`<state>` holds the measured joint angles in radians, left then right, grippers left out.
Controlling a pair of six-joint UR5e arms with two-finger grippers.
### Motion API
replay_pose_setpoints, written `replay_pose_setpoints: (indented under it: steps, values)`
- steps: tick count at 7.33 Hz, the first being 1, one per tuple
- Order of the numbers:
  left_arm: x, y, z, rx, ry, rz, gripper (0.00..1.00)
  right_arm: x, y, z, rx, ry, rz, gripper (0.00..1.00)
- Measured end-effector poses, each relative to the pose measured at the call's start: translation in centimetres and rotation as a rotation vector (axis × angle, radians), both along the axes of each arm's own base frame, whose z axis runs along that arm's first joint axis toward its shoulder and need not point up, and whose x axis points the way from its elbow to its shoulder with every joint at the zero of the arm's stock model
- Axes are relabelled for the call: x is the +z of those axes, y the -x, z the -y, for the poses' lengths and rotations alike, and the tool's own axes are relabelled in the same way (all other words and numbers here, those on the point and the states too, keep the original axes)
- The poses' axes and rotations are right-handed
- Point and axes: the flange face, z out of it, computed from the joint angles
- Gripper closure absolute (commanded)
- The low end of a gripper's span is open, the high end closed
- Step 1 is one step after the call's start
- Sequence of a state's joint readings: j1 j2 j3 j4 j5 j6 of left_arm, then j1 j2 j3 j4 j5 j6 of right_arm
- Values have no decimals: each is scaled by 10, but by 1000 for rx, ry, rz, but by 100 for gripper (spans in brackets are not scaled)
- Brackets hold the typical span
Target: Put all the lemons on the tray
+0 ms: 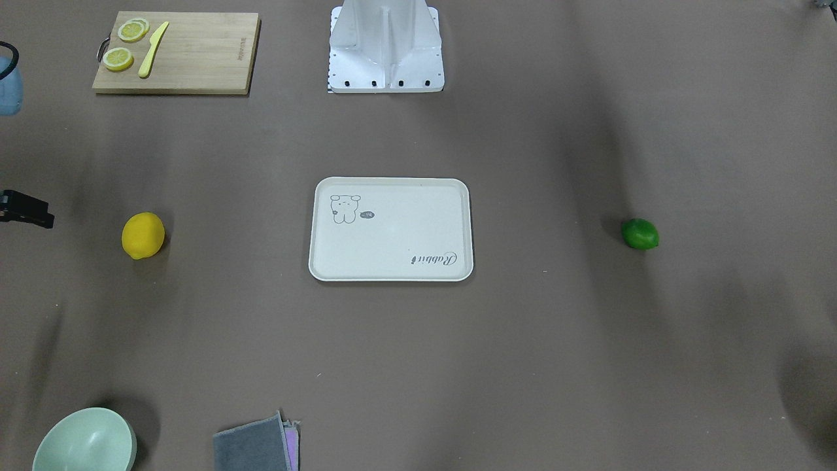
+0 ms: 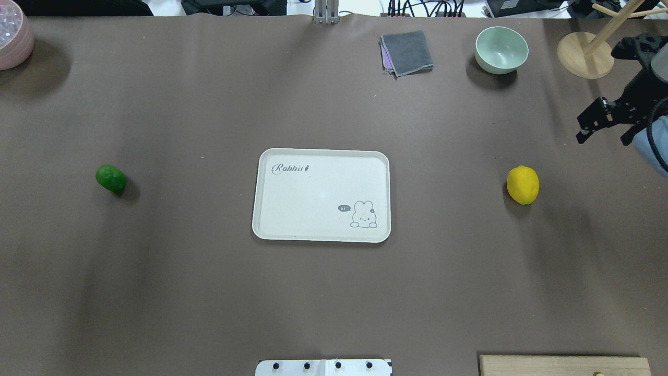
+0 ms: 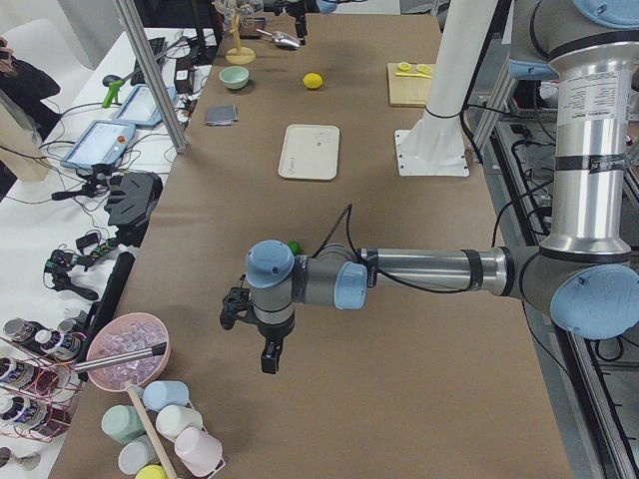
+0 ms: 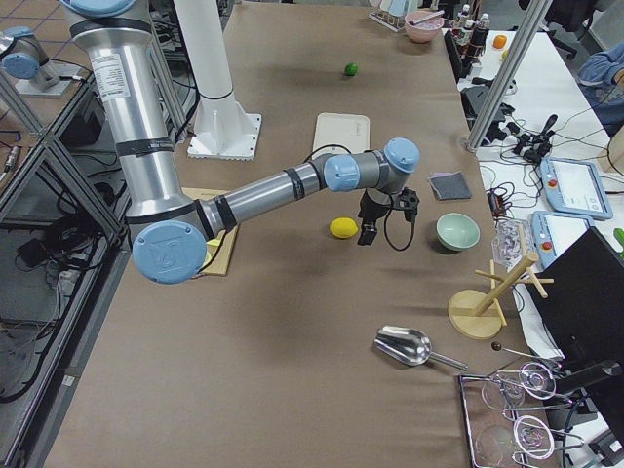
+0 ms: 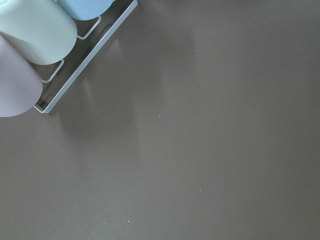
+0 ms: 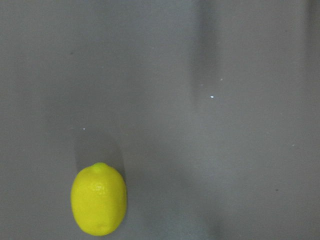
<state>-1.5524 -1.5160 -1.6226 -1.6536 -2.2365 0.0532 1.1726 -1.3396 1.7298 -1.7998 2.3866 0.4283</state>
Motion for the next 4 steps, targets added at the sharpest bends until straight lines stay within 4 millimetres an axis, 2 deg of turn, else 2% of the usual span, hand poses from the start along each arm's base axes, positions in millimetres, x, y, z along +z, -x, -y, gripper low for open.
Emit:
replay_pose_setpoints:
  steps: [2,4]
  values:
    - [2,0,0,1,3,0,2,-11,46,3,-34,35,16,0]
    - [-9,-1,2,1,-16,-10,2,-13,84,7,-84,53,23,1]
